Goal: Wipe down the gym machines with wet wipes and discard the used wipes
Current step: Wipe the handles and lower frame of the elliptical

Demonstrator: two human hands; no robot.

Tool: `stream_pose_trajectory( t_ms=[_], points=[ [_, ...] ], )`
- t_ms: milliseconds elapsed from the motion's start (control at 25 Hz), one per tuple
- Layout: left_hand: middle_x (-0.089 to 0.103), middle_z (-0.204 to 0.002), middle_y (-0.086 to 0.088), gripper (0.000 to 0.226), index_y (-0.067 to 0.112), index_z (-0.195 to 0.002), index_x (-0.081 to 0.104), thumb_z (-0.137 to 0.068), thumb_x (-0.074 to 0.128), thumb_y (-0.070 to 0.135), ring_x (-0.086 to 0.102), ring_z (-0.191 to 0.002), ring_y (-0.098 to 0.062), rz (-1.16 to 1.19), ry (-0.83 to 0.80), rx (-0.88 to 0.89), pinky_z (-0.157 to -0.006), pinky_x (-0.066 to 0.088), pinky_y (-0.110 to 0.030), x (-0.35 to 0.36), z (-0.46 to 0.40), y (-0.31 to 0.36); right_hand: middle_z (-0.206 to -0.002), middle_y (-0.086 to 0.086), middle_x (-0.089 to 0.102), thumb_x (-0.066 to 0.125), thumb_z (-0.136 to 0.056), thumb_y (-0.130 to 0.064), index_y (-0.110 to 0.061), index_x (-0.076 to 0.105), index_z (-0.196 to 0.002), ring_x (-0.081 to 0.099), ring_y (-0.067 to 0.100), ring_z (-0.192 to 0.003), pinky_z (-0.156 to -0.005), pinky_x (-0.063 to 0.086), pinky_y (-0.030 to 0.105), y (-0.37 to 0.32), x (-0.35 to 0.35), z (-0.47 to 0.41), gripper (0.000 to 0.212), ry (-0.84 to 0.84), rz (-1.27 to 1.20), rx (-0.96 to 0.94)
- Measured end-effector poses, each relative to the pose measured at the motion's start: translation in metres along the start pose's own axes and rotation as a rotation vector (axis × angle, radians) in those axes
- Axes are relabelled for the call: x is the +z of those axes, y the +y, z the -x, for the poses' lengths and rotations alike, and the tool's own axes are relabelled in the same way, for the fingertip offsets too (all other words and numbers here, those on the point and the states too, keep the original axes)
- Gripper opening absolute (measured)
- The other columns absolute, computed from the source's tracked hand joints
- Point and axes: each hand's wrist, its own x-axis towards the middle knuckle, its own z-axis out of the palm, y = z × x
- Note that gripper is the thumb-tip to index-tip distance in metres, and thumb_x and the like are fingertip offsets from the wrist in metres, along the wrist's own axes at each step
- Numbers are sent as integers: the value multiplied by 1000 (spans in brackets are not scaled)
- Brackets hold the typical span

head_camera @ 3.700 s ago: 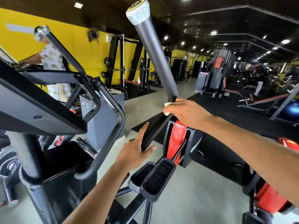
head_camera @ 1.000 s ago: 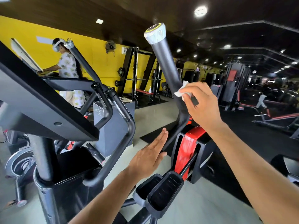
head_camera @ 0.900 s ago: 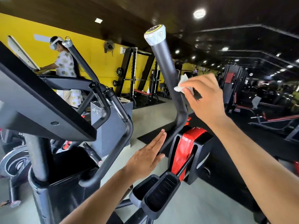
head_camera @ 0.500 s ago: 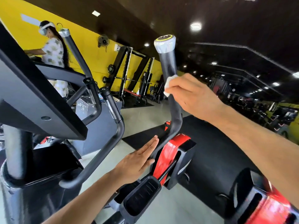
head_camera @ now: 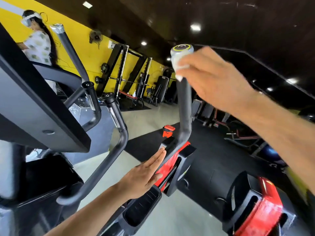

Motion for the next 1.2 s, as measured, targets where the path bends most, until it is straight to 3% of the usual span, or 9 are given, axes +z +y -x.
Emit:
stream_pose_trajectory(
  t_ms=[120,400,520,600,720,840,960,1040,1200],
  points=[
    [-27,-165,29,74,32,-162,-18,-111,33,47,22,-156,-6,-3,6,7,-116,44,-36,0,3,-1,-119,4,63,51,-91,9,-7,65,-111,48,23,-108,-82,54,34,3,-2,-12,29,-90,207,-195],
    [-30,-163,29,74,36,-160,-22,-102,15,62,25,-155,-5,5,-10,33,-111,47,-31,0,12,-3,-123,-2,66,66,-78,12,-9,70,-112,58,21,-99,-61,60,38,-29,50,59,41,-320,9,27],
    [-28,-165,26,73,33,-161,-20,-106,23,56,31,-153,-8,5,0,42,-107,52,-33,1,14,-5,-110,-1,68,62,-81,7,-9,70,-103,50,18,-95,-57,59,36,-35,34,40,28,-344,23,-40],
    [-27,-166,24,73,32,-162,-18,-107,24,55,32,-153,-8,8,12,47,-106,52,-32,3,12,-5,-108,1,66,55,-84,3,-10,67,-105,51,20,-97,-62,54,28,-33,7,9,27,-295,222,-124],
    [-26,-166,26,72,32,-163,-16,-107,24,55,28,-154,-7,15,15,45,-108,52,-35,2,12,-2,-97,10,66,45,-79,9,-7,64,-100,61,28,-94,-54,41,31,-38,-8,-33,32,-271,458,-16],
    [-26,-166,27,72,32,-163,-16,-108,26,53,33,-152,-9,15,20,30,-106,53,-38,1,15,-2,-82,7,66,64,-77,8,-11,63,-91,61,24,-80,-52,34,31,-64,4,-44,23,-481,589,71],
    [-25,-167,25,74,30,-164,-14,-108,29,52,43,-147,-13,6,25,31,-100,57,-38,1,17,-3,-106,15,67,58,-86,9,-4,59,-111,61,31,-100,-63,39,36,-79,16,-35,28,-676,458,227],
    [-27,-167,25,75,30,-163,-15,-109,31,51,39,-150,-12,7,17,29,-101,56,-39,2,18,-5,-109,16,66,57,-85,12,-2,58,-113,60,31,-104,-64,43,38,-87,31,-20,32,-728,394,267],
    [-30,-164,27,75,33,-162,-19,-108,30,54,36,-151,-10,-2,-25,9,-103,55,-39,3,27,-11,-76,9,65,66,-61,10,-9,64,-83,65,23,-69,-44,47,29,-96,67,33,29,-820,385,186]
  ],
)
